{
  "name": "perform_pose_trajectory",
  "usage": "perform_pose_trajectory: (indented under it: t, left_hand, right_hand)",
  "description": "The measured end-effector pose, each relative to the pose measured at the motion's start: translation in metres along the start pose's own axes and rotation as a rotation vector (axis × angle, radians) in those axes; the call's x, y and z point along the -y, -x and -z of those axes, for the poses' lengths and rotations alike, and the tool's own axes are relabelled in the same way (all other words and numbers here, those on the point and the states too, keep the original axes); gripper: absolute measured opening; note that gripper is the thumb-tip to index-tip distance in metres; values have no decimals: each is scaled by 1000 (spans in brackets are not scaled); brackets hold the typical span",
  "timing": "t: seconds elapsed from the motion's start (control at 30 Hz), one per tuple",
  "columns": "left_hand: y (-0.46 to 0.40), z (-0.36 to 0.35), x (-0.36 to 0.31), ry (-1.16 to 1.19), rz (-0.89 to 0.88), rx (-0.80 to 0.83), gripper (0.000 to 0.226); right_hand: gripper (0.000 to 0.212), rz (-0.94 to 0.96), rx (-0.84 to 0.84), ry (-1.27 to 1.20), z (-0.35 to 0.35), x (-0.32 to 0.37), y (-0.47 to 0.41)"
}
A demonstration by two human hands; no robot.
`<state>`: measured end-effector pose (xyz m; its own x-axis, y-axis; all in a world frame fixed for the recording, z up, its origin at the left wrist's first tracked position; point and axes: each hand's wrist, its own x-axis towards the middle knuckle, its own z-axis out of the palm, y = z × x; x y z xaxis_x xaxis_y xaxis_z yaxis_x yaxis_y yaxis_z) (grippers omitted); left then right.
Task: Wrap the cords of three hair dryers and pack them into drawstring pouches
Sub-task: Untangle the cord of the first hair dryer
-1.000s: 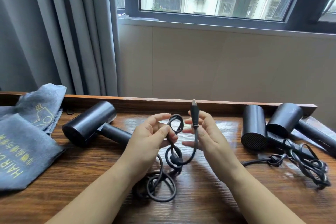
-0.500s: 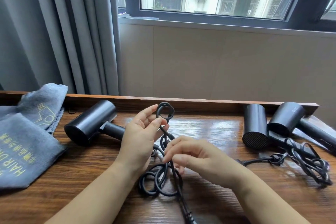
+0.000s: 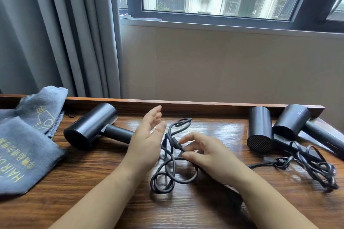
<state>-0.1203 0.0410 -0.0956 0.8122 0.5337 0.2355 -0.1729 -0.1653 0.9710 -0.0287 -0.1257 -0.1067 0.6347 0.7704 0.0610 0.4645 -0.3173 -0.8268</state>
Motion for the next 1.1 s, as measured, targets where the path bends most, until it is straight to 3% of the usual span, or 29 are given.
perform_pose_trajectory:
  t: [0.1, 0.2, 0.37, 0.5, 0.6, 0.73, 0.83, 1.0, 1.1]
  left_hand:
    - [-1, -3, 7, 88, 169, 106, 28]
    - [-1, -4, 7, 173, 207, 150, 38]
    - [1, -2, 7, -122, 125, 240, 58]
    - [3, -3, 8, -251, -6, 245, 24]
    - [0, -1, 9, -163, 36, 223, 17]
    - [0, 0, 10, -83, 110, 252, 30]
    - [1, -1, 12, -73, 105, 247, 25]
    - [0, -2, 13, -151, 5, 107, 19]
    - [2, -2, 11, -273, -65, 68, 16]
  right_hand:
    - [24, 65, -37, -147, 0, 7, 1]
    - [27, 157, -165, -348, 5, 15, 3]
    - [16, 177, -364, -943, 20, 25, 3]
    - [26, 67, -461, -1179, 31, 20, -1]
    - [27, 0, -516, -914, 29, 12, -4]
    - [17, -36, -570, -460, 23, 6, -3]
    - [16, -18, -548, -359, 21, 5, -3]
    - [16, -54, -494, -85, 13, 1, -4]
    - [48, 194, -626, 143, 11, 1, -2]
